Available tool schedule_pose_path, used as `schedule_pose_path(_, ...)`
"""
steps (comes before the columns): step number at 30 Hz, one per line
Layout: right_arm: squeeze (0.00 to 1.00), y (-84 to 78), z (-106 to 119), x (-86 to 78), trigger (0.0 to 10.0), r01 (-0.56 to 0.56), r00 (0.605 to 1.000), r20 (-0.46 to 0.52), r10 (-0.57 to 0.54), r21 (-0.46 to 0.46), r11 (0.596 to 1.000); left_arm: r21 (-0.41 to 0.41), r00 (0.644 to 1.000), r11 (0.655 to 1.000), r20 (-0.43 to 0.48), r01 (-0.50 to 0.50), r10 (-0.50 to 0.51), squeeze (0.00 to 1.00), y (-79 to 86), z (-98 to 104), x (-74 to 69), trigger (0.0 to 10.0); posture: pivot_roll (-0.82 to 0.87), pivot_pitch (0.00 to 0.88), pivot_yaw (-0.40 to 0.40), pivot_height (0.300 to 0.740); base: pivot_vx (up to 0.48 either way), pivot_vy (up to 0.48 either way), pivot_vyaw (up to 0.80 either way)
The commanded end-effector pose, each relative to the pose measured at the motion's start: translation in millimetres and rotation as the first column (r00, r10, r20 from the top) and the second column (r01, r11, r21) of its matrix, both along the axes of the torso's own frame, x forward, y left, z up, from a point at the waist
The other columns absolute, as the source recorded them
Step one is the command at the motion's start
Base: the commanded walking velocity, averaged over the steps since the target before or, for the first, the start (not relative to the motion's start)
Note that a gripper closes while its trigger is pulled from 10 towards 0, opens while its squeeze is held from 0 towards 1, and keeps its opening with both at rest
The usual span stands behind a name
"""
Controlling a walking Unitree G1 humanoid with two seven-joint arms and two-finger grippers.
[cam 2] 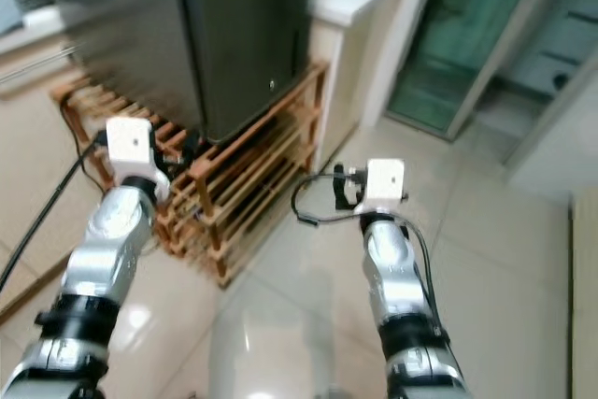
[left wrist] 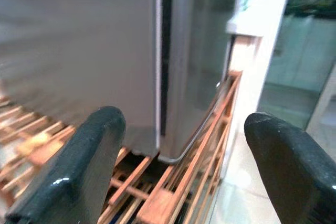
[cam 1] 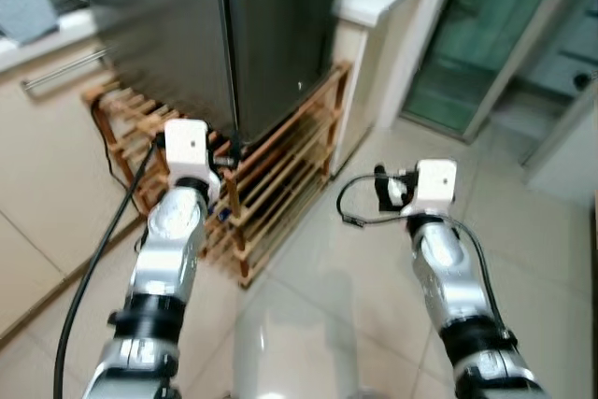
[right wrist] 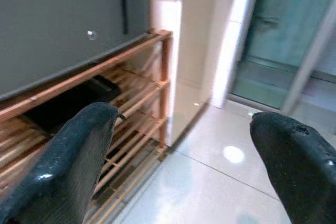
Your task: Restocking fridge
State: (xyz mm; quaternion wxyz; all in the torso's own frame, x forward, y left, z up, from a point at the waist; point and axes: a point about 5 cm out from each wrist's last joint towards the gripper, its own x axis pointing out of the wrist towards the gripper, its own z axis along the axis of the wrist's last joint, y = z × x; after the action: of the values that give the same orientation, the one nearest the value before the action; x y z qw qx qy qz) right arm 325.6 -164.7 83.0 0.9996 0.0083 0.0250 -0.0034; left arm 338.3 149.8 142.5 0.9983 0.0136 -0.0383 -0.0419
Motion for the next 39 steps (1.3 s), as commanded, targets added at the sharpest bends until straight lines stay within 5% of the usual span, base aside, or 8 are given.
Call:
schedule_pose_path(1, 0.11, -0.6, 7.6, 3.5, 10.0, 0.008, 1.000, 0.029, -0.008, 0.007, 1.000, -0.005, 0.999, 0.999, 0.030, 0.033, -0.033, 0.00, -7.9, 6.3, 0.1, 10.0, -0.06, 0.000, 0.002, 0.740, 0.360, 0.000, 0.00)
schedule_pose_path(22, 0.11, 1.4, 13.9, 7.1, 10.0, 0.004, 0.998, 0.060, -0.004, 0.002, 1.000, -0.074, 0.999, 0.997, 0.050, -0.010, 0.014, 0.00, -1.8, 16.6, 5.4, 10.0, -0.06, 0.000, 0.003, 0.740, 0.441, 0.018, 0.00)
schedule_pose_path(30, 0.11, 1.9, 13.3, 8.5, 10.0, -0.001, 0.998, 0.058, 0.001, 0.001, 1.000, -0.090, 0.995, 0.996, 0.095, -0.009, 0.018, 0.00, -2.9, 25.7, 7.6, 10.0, -0.06, 0.000, 0.011, 0.740, 0.000, 0.478, 0.00)
schedule_pose_path(39, 0.11, 4.4, 12.2, 9.0, 10.0, -0.014, 0.998, 0.056, 0.013, 0.001, 1.000, -0.070, 0.995, 0.996, 0.086, -0.054, 0.060, 0.00, -3.4, 27.8, 11.9, 10.0, -0.06, 0.000, 0.013, 0.740, 0.000, 0.000, 0.00)
